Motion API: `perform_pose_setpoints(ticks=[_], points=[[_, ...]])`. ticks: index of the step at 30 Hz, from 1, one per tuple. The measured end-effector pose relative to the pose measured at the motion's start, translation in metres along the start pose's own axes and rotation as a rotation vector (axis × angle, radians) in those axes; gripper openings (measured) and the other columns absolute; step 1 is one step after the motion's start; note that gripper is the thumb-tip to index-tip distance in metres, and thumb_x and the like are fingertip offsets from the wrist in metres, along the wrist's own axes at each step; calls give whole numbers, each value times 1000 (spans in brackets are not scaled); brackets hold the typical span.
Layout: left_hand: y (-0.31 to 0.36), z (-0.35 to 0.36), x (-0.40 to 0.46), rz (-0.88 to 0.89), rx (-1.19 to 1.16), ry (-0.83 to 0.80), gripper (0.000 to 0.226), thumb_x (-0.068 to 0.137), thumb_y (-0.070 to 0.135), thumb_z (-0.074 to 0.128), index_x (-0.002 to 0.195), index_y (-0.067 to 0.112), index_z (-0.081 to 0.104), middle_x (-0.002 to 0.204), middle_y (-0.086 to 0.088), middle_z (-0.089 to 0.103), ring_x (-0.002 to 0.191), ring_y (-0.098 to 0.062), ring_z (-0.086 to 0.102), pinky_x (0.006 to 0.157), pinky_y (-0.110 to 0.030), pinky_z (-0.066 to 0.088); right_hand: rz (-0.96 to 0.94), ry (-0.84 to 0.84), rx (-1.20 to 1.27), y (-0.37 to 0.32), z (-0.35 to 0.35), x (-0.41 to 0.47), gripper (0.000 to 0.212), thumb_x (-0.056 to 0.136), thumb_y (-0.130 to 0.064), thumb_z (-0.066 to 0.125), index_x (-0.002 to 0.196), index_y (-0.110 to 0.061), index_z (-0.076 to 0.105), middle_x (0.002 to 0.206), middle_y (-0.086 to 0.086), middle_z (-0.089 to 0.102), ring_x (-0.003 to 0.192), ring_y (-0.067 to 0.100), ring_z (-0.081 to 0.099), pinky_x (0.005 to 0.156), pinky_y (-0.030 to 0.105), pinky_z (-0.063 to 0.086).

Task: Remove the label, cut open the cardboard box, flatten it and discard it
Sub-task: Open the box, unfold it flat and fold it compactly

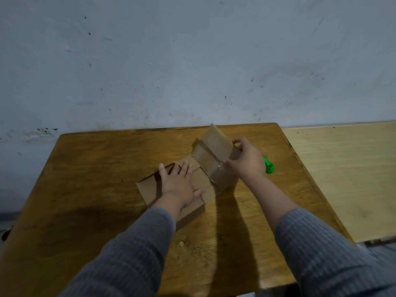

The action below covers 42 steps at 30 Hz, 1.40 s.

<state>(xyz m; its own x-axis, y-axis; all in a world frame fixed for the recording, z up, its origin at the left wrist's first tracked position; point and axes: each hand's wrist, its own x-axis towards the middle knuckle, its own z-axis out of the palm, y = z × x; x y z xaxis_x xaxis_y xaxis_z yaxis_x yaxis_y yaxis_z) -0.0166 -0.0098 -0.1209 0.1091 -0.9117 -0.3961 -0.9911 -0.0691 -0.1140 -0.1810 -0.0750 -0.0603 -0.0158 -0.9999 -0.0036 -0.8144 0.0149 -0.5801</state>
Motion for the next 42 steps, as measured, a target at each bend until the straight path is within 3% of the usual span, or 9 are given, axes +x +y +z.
perform_pose_setpoints(ticks=[7,11,15,21,27,31,35,38,42], points=[[16,-11,11,-45,-40,-27,90,85,78,18,154,23,-2,162,3,-11,146,-30,-20,107,-69,-3,-102,-7,-51,0,0,19,56,73,-27,77,121,-41,52,108,1,70,99,25,66,76,44,58],[19,-9,12,-60,-9,-24,90,85,78,18,154,24,-4,162,4,-11,146,-30,-20,106,-70,-6,110,-149,188,15,-6,45,57,78,-20,74,130,-29,55,129,1,61,118,22,56,98,40,49],[22,-9,15,-81,23,-49,91,85,79,17,154,24,-7,161,4,-14,145,-30,-23,104,-72,-10,205,-198,326,25,-2,50,57,79,-11,74,131,-23,54,136,2,56,124,23,51,102,42,46],[28,-9,12,-117,39,-47,87,87,76,14,153,25,-10,160,4,-18,145,-29,-24,105,-71,-8,87,-143,244,28,-1,44,58,78,-20,74,132,-30,54,128,-1,62,116,20,59,97,30,46],[31,-7,10,-130,27,-52,85,89,73,11,152,22,-14,159,3,-23,145,-27,-25,108,-69,-8,-63,-80,72,26,-1,30,59,80,-35,71,134,-41,49,122,-2,66,104,19,64,80,30,53],[31,3,7,-124,-22,-8,82,91,69,7,151,19,-17,158,2,-25,145,-23,-24,112,-64,-7,-217,-109,60,29,-3,23,61,82,-35,69,137,-43,43,128,-3,63,109,18,62,90,31,50],[30,11,5,-106,-105,31,80,93,67,8,151,18,-18,158,0,-26,145,-21,-24,112,-59,-11,-311,-71,50,25,6,7,63,89,-25,62,142,-43,33,123,5,65,103,23,64,89,33,50],[30,12,2,-81,-158,85,79,95,64,13,153,17,-8,159,0,-24,147,-20,-18,114,-58,-5,-388,-12,48,17,16,-6,63,89,-16,61,142,-41,35,115,7,69,93,24,67,84,33,54],[25,14,-10,10,-125,321,71,94,62,31,150,17,25,159,-1,-24,147,-27,-1,112,-57,22,-403,36,3,13,23,-16,64,89,-14,60,142,-40,36,112,7,70,93,25,67,83,35,55]])
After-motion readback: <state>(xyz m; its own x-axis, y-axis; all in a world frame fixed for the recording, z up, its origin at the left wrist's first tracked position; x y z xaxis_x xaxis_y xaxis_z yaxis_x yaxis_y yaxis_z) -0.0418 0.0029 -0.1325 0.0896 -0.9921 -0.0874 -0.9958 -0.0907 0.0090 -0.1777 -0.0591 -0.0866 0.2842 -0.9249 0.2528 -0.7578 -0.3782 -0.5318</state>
